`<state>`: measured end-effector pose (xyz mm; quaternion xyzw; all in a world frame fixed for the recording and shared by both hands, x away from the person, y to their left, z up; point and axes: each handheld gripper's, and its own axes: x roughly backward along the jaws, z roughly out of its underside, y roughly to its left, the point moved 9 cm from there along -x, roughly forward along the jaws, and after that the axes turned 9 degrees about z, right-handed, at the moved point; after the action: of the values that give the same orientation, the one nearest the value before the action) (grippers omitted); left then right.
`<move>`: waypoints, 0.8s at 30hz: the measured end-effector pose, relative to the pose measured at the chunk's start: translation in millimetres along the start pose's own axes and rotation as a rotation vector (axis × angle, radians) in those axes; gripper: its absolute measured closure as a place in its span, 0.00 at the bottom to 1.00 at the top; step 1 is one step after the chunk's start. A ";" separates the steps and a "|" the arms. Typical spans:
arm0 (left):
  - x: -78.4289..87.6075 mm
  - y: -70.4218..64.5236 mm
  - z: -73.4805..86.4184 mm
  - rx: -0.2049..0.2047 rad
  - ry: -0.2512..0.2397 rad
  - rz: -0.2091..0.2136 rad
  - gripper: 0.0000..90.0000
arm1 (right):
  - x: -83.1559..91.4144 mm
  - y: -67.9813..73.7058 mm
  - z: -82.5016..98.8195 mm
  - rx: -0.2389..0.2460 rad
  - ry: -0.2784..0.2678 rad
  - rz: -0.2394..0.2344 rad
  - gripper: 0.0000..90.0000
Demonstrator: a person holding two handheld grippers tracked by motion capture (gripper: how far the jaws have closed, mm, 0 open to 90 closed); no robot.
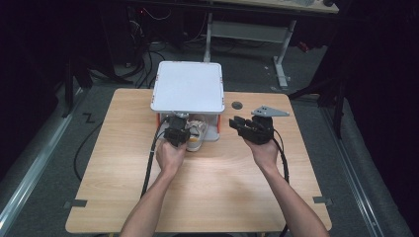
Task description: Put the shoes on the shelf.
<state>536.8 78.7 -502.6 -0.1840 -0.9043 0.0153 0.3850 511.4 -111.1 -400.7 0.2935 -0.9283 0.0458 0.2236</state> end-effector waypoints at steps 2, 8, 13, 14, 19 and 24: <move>-1.3 2.2 -0.3 0.015 -0.004 -0.009 0.91 | -4.2 3.0 -9.4 0.014 -0.001 0.003 0.80; -4.0 8.0 -1.2 0.033 -0.013 -0.014 0.90 | -20.4 9.5 -32.0 0.048 0.003 0.019 0.83; -5.1 7.8 -1.0 0.023 -0.016 -0.018 0.89 | -39.4 13.5 -41.8 0.066 0.022 0.045 0.83; -5.1 8.3 -0.8 0.023 -0.015 -0.021 0.88 | -42.7 13.8 -41.9 0.062 0.032 0.049 0.83; -4.8 9.7 -0.3 0.014 -0.014 -0.025 0.79 | -64.5 12.7 -41.9 0.075 0.075 0.091 0.84; -4.6 10.0 0.0 0.013 -0.011 -0.025 0.68 | -75.5 13.4 -38.5 0.096 0.087 0.112 0.85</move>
<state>542.9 86.4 -507.5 -0.1702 -0.9086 0.0172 0.3811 573.7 -52.1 -398.9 0.2492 -0.9295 0.1156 0.2462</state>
